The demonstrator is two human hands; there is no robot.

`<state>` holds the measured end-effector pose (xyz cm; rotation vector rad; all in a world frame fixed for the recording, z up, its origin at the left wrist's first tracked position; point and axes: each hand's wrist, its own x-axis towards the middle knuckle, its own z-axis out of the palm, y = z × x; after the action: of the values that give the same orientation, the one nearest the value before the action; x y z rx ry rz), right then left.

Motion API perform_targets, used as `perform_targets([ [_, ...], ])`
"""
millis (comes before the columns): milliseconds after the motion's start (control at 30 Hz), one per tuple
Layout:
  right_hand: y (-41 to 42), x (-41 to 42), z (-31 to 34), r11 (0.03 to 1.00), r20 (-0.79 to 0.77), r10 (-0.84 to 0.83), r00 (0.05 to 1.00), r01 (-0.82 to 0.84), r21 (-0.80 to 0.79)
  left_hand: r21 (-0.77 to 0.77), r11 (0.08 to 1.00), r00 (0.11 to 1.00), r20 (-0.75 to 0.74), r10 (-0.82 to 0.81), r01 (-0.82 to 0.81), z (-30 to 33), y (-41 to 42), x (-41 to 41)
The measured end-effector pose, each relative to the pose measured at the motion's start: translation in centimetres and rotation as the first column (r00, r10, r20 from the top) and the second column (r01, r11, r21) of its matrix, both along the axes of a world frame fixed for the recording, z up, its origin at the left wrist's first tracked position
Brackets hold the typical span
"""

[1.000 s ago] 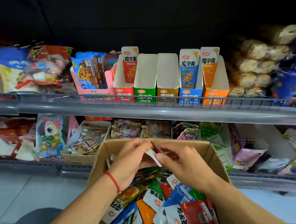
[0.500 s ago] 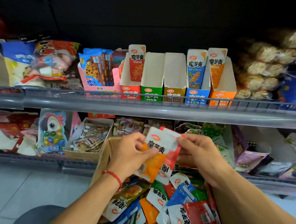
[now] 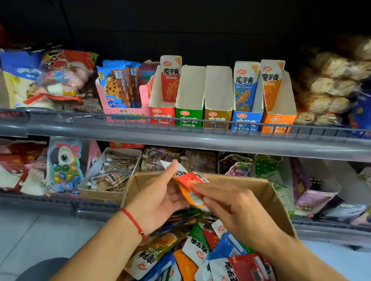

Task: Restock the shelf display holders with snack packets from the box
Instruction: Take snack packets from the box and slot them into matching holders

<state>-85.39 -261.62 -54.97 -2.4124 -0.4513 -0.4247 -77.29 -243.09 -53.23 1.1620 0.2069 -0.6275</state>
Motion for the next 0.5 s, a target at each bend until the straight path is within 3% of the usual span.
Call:
perform_targets([
  [67,-0.5,-0.1,0.4,0.994,-0.051,0.073,0.996,-0.077,-0.073,0.056,0.998,0.998,0.06,-0.037,0.034,-0.2,0.3,-0.2],
  [167,-1.3,-0.3,1.2,0.994,-0.113,0.112,0.987,-0.113,-0.004,0.217,0.975,0.984,0.159,-0.082,0.046,-0.2,0.7,-0.3],
  [267,-1.9,0.5,1.5,0.97,-0.014,-0.198,0.98,0.198,0.141,0.263,0.96,0.949,0.269,-0.164,0.092,0.7,1.9,0.0],
  [333,-2.0,1.5,2.2,0.887,-0.163,-0.341,0.926,0.374,0.271,0.265,0.955,0.92,0.324,-0.221,0.136,1.1,2.5,0.1],
  [433,-2.2,3.0,4.1,0.775,-0.472,-0.167,0.866,0.411,0.48,0.299,0.946,0.906,0.354,-0.232,0.125,1.4,3.0,0.5],
  [500,-2.2,3.9,6.1,0.767,-0.487,-0.151,0.86,0.413,0.492,0.348,0.937,0.894,0.409,-0.182,0.031,1.6,3.4,1.7],
])
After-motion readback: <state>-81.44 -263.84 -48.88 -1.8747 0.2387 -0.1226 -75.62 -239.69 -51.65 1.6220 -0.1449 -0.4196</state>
